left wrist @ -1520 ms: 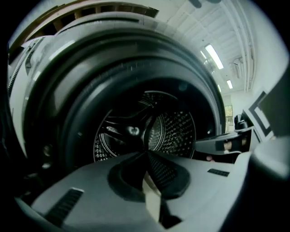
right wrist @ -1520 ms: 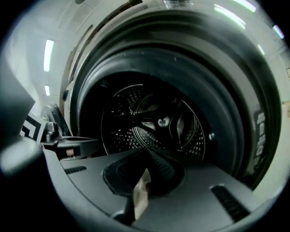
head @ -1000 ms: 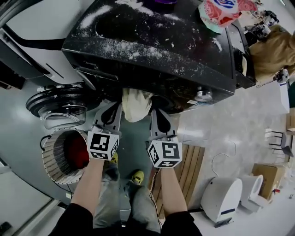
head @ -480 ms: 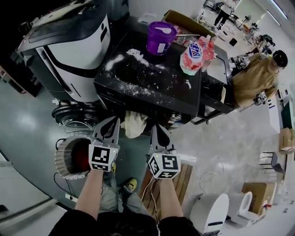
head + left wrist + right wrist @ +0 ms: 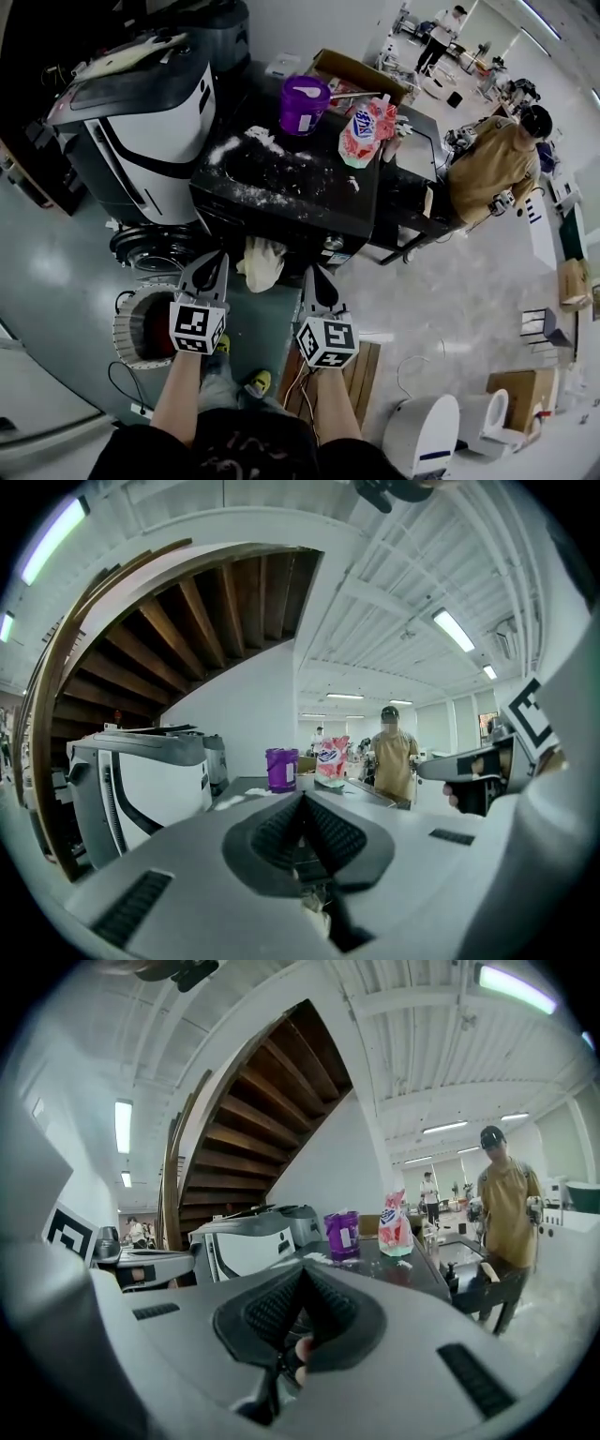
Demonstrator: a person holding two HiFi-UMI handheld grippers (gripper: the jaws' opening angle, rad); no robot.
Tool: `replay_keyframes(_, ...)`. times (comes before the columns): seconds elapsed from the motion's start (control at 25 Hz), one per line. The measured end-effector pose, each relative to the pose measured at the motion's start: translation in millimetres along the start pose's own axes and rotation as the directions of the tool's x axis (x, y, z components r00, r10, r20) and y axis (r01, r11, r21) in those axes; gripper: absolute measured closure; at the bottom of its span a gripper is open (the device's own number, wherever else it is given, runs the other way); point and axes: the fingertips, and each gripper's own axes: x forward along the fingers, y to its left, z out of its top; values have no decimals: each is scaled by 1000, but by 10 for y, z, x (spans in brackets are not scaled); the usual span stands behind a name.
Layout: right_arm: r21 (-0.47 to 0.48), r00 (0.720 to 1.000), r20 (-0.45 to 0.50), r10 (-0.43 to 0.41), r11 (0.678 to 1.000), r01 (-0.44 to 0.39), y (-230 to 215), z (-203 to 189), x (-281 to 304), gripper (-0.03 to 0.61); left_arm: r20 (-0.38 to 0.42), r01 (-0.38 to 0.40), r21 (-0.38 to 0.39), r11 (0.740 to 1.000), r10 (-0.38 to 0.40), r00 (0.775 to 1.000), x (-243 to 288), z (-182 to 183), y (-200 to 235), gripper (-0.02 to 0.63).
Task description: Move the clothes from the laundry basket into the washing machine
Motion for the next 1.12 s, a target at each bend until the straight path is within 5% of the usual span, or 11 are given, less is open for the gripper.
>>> replay_keyframes(0.28, -1, 999, 21, 45, 999, -45, 96, 144, -50, 575, 27, -18, -9, 1000, 19, 999, -77, 145, -26, 603)
replay_keyframes(0.64, -24, 980, 12, 200, 980, -200, 684, 166, 161, 575, 25, -188, 2, 982, 188, 982, -611, 162, 544, 603)
replay_keyframes(0.92, -43, 918, 6, 396, 918, -395, 1736, 219, 480, 575, 31, -383, -17, 923, 384, 923, -1383, 175, 1348, 603)
replay_keyframes(1.12, -59, 841, -17, 541, 839, -541, 2761, 142, 663, 574, 33, -541, -33, 840, 542, 840, -2234, 104, 2056, 603)
